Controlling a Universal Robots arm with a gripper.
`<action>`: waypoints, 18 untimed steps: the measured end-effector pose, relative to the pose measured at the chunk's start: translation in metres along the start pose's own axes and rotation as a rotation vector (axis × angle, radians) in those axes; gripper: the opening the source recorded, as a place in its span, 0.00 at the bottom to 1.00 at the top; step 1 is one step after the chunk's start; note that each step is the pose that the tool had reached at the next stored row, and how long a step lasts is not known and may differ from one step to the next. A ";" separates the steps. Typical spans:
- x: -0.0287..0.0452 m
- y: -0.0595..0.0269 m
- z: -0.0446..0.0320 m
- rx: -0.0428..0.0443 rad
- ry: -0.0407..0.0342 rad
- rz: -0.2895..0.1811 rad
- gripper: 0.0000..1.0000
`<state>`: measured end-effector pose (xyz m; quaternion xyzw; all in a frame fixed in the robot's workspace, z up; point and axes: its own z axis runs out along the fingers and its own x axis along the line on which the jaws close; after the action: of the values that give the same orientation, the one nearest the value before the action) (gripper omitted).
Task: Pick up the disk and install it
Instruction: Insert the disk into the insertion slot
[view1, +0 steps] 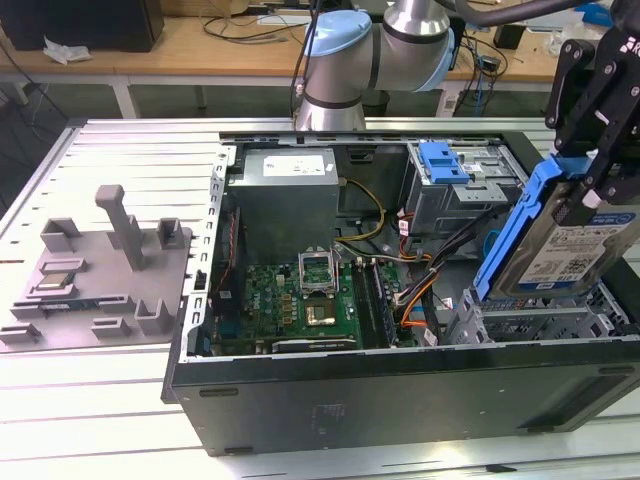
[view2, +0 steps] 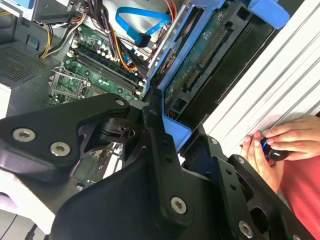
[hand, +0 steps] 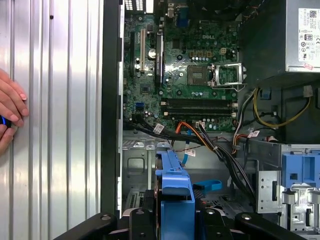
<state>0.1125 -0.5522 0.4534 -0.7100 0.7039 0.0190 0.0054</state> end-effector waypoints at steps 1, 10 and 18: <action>0.0001 0.0000 0.0002 -0.0001 0.0001 0.000 0.37; 0.0011 -0.0001 0.0028 0.0000 0.0000 0.000 0.37; 0.0013 -0.0001 0.0064 0.0000 0.0000 0.000 0.37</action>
<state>0.1125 -0.5532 0.4470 -0.7101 0.7039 0.0190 0.0054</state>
